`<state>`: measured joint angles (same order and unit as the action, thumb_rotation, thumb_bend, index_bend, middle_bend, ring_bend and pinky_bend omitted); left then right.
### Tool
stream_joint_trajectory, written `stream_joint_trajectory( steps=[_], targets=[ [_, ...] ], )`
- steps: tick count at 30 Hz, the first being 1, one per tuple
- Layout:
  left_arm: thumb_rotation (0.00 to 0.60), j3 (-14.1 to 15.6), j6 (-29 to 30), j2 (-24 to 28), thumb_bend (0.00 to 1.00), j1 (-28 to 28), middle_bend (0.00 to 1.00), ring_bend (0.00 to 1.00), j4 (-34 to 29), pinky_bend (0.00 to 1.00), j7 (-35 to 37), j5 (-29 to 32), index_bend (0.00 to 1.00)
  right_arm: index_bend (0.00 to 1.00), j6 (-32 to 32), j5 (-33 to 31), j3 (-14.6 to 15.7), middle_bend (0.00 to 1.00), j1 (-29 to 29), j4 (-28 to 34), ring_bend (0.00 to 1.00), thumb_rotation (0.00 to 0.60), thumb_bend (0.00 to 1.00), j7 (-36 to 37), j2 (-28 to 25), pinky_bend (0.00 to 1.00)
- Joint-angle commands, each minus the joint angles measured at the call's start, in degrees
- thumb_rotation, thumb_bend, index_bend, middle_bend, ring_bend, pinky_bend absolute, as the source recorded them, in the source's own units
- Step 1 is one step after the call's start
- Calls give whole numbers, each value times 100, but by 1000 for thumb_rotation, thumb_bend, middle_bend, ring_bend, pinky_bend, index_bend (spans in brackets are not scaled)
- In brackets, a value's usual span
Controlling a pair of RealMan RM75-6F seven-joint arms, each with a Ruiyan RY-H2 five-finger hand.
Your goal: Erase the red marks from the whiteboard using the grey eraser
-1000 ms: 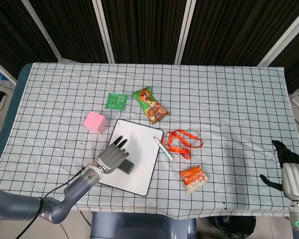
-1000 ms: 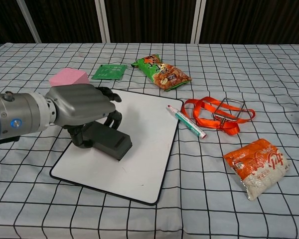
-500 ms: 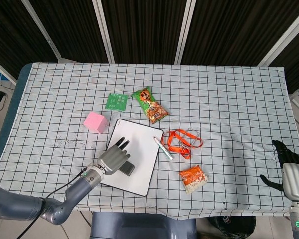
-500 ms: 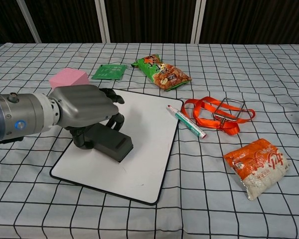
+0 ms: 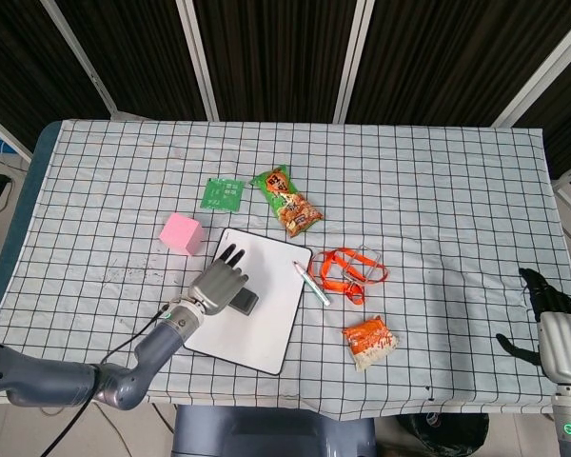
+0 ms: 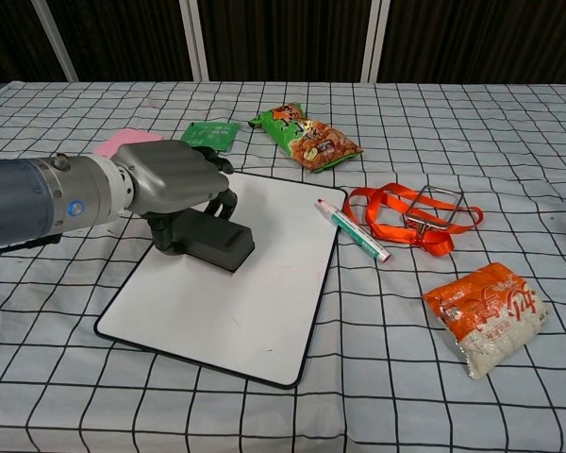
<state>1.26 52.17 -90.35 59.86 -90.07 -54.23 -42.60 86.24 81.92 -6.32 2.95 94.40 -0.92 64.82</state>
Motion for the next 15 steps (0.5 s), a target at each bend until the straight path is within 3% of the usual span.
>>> stream_joint_trajectory(
  steps=[1, 10, 15],
  targets=[
    [600, -140, -78, -83, 316, 92, 415, 0, 185, 0, 65, 175, 420, 6, 1, 0, -1, 129, -1, 3, 206, 600, 217, 3, 0, 224],
    [600, -325, 67, -120, 316, 222, 415, 0, 414, 0, 20, 399, 419, 7, 9, 11, 4, 129, -4, 0, 206, 600, 217, 0, 0, 224],
    [600, -377, 198, 94, 316, 246, 415, 0, 105, 0, 27, 337, 419, 7, -3, 7, 4, 129, 0, 0, 206, 600, 218, 0, -3, 223]
  ],
)
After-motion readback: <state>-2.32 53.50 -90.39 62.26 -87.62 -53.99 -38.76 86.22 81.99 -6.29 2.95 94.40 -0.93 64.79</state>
